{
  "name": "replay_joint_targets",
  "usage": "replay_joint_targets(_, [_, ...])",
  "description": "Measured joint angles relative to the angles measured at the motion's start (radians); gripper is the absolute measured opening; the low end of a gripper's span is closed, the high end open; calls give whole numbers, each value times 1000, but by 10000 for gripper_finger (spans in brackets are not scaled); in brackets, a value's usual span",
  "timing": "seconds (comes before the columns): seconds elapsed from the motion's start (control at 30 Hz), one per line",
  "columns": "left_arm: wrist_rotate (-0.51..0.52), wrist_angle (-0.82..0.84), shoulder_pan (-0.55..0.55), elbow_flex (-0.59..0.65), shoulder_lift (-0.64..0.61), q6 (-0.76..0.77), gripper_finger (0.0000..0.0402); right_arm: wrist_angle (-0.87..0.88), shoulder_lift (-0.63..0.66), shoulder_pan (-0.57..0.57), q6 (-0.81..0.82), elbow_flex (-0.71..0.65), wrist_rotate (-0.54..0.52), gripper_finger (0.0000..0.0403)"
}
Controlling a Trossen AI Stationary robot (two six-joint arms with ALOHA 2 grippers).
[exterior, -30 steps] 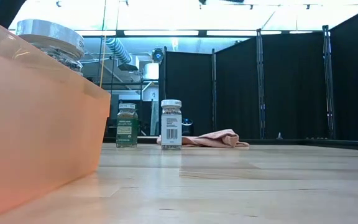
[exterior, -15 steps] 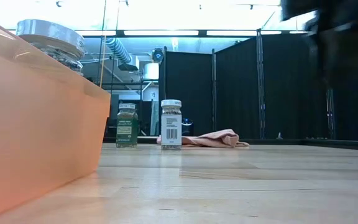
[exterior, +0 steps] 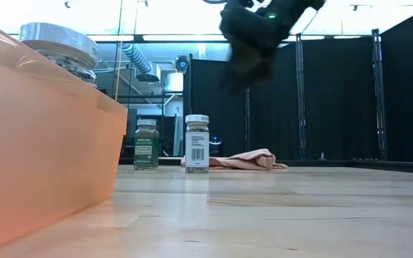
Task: Sort spices by type
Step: Put the white seasoning bottle into the orange bin
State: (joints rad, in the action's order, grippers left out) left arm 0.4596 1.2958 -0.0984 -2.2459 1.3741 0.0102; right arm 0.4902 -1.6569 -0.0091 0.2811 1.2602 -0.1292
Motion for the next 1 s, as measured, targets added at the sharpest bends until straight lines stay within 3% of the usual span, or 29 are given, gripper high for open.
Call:
replay_joint_targets(0.17, [6,76,0,2,5,-7,284,-282,0,-110,-62,0,154,249])
replay_joint_targets(0.53, [81,55,-29,135,-14,-114,284,-607,-80,-210,-188,1,172,277])
replay_joint_targets(0.87, [74,-35,-110,388,-67,-133,284,-569,-298,-212,-234,257,159,309])
replay_joint_targets(1.0, [71,-51,-119,454,-72,-110,284,-426,-354,-232,-236,379,159,314])
